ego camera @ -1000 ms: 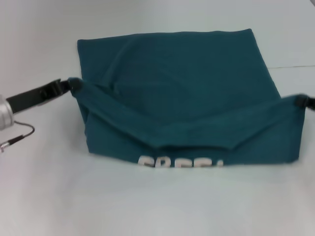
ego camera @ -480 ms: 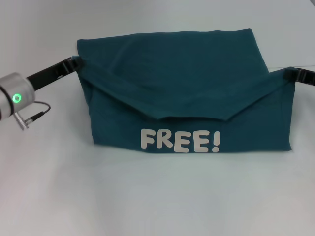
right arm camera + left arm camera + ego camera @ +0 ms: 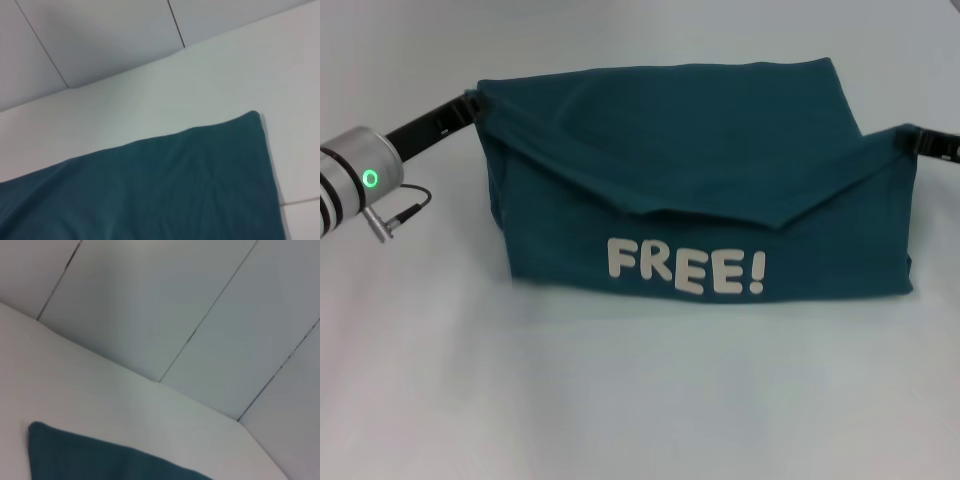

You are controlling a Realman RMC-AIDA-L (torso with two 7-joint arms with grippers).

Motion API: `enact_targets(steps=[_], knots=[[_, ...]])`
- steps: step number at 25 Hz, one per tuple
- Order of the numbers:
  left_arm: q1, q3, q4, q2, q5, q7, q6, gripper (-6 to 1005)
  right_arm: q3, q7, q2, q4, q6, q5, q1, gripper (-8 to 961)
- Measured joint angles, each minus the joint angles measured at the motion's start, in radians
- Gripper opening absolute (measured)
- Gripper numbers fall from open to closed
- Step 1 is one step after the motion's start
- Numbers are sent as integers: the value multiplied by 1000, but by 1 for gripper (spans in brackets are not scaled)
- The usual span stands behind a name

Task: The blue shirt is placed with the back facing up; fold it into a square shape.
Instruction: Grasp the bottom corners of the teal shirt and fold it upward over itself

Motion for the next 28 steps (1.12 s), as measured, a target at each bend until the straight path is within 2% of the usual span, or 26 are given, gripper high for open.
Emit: enact_targets(steps=[7,14,20,24,28], knots=[[-15,0,-1,7,-18,4,-26,0,-7,2,-19,3,26,4,35,33],[-15,-1,-21,-1,-40,27,-50,0,-27,-9,-17,37,86,4,46,33],[-12,-2,-59,-5,-76,82,-70,0,-29,-28,3,65,177,4,48,33],[-14,-1,-88,-24,-123,180,-85,1,-54,-29,15,84,224,4,55,34],[-24,0,-113,-31,-128,220,-100,2,-80,-29,23,100,270,4,60,144]])
